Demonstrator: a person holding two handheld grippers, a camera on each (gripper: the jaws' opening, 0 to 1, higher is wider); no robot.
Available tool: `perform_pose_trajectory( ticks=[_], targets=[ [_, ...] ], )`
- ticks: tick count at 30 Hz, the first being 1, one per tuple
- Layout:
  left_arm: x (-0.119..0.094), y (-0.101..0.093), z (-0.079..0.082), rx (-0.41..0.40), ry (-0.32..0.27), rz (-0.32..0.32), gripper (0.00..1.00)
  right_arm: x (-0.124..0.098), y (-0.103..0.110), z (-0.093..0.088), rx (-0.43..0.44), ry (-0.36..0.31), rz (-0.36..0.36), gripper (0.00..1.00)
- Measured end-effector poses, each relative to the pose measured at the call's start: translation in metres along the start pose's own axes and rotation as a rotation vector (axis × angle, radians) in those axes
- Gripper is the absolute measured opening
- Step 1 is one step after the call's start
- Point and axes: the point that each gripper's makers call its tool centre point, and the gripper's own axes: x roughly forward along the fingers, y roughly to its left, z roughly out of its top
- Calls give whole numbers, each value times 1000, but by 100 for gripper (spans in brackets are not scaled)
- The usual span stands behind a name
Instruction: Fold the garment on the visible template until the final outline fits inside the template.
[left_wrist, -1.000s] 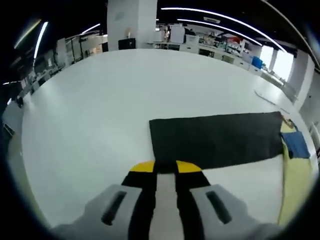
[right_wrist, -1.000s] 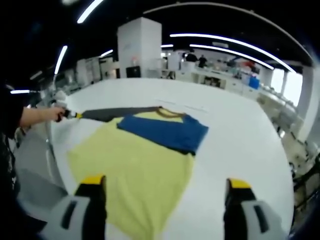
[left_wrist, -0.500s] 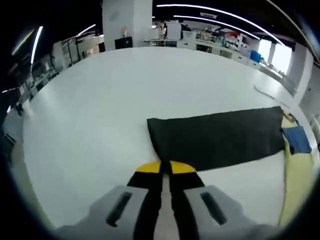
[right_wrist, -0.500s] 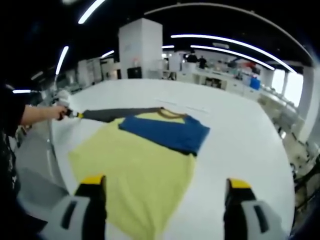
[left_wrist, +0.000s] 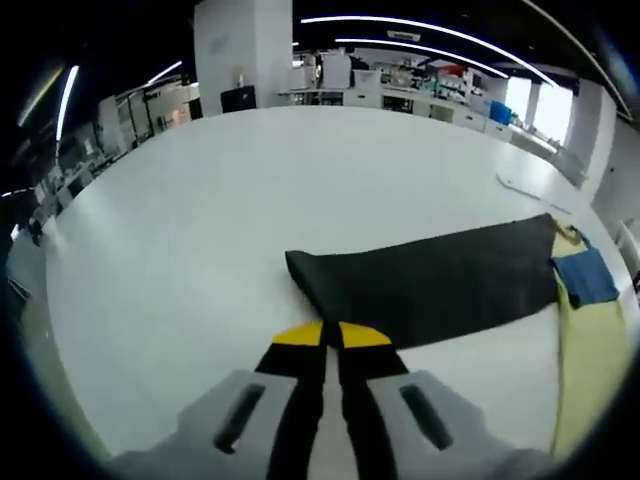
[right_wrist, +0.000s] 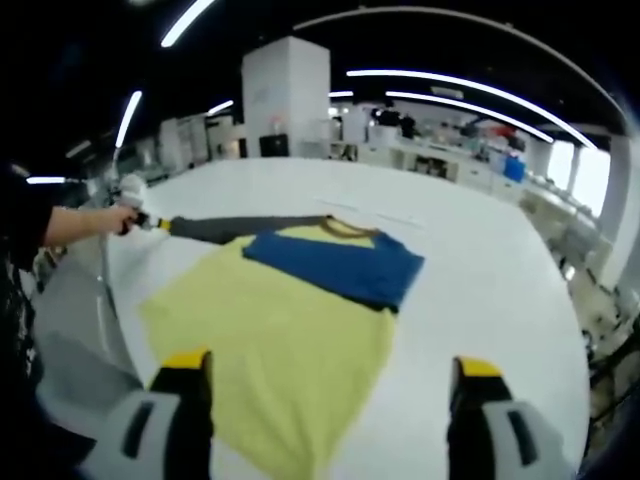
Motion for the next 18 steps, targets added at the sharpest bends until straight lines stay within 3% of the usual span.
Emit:
perform_pose_trajectory(
  ticks=[10, 18],
  targets=[
    [-9, -19, 27, 9, -54, -48, 1, -1, 6, 2, -10, -11, 16, 99],
    [-19, -50, 49, 13, -107, -97, 0, -4, 10, -1, -14, -15, 31, 99]
  ],
)
